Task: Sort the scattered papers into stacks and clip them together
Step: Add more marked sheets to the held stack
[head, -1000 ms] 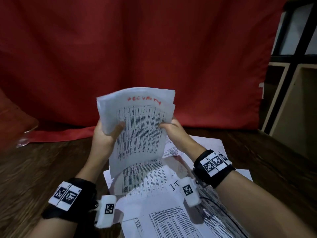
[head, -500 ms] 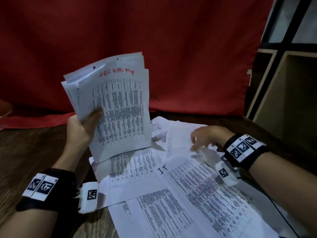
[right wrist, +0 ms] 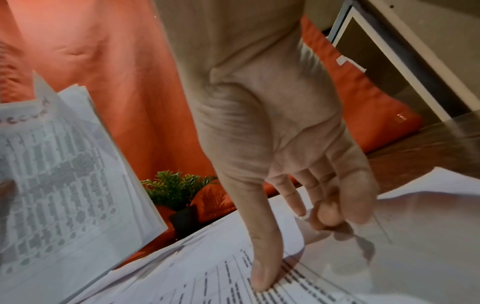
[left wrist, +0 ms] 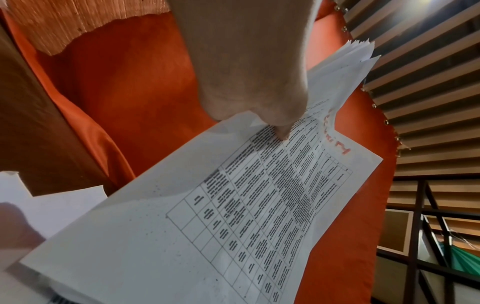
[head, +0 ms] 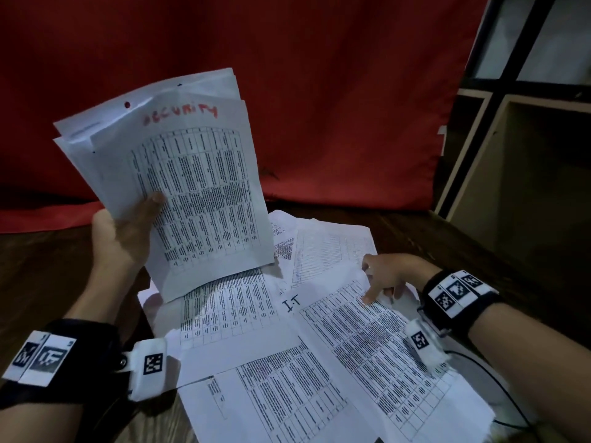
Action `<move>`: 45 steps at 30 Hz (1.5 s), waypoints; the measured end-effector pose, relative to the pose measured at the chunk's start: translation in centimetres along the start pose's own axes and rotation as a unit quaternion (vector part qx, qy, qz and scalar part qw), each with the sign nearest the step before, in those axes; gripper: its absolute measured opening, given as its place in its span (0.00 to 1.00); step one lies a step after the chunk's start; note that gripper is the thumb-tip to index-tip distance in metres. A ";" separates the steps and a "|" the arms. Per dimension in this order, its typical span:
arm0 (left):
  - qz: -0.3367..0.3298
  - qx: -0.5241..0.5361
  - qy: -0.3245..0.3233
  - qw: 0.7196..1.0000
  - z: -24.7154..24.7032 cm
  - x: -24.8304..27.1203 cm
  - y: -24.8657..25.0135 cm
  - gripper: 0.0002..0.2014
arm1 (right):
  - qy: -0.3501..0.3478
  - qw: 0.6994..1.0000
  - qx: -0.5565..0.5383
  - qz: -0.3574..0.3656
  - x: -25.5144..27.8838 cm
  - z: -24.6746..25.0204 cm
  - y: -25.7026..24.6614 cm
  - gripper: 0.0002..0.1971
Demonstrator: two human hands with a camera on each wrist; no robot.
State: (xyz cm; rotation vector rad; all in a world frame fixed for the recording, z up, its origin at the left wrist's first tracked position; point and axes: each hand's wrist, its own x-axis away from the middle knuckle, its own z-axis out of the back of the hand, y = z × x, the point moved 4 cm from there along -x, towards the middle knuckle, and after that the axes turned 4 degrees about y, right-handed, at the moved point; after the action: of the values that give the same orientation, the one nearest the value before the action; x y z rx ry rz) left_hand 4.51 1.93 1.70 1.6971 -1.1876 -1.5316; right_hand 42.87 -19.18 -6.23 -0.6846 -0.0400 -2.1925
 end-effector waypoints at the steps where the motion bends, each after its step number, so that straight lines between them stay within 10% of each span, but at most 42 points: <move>1: -0.001 -0.003 -0.002 1.000 0.0 0.1 0.3 0.10 | 0.008 1.000 0.008 0.004 -0.2 0.1 0.1 0.39; 7: -0.007 -0.004 0.005 1.000 0.2 0.3 0.5 0.10 | -0.008 1.000 -0.010 0.009 -1.2 0.3 0.4 0.46; 11: -0.015 -0.002 0.018 1.000 0.1 0.3 0.6 0.09 | 0.022 0.998 -0.038 -0.034 -0.6 0.6 0.5 0.21; 16: 0.006 0.003 0.018 1.000 0.6 0.0 0.2 0.12 | 0.031 0.999 -0.006 -0.035 -0.7 0.6 -0.3 0.16; 20: -0.004 0.012 0.025 1.000 0.4 0.0 0.3 0.11 | 0.048 0.998 0.051 -0.004 -0.2 0.7 -0.7 0.27; 26: 0.013 -0.004 0.011 1.000 0.6 0.1 0.8 0.13 | 0.096 0.985 0.084 0.114 0.3 2.8 -2.2 0.13; 32: 0.014 -0.011 0.039 0.999 0.5 -0.8 0.0 0.03 | 0.173 0.903 0.323 0.225 0.2 6.2 -8.8 0.03; 38: 0.001 -0.017 0.014 1.000 1.6 -1.5 -0.4 0.11 | 0.163 0.762 0.482 0.400 -1.6 1.2 -15.8 0.19; 45: -0.023 -0.006 0.019 1.000 2.2 -2.0 -0.7 0.12 | 0.126 0.737 0.484 0.455 -2.7 -1.4 -17.7 0.13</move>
State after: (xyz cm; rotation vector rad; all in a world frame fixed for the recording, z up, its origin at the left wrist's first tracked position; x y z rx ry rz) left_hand 2.61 4.39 1.61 1.7495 -1.1261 -1.5227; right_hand 30.86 -5.84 -5.27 0.2127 -0.5468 -1.0203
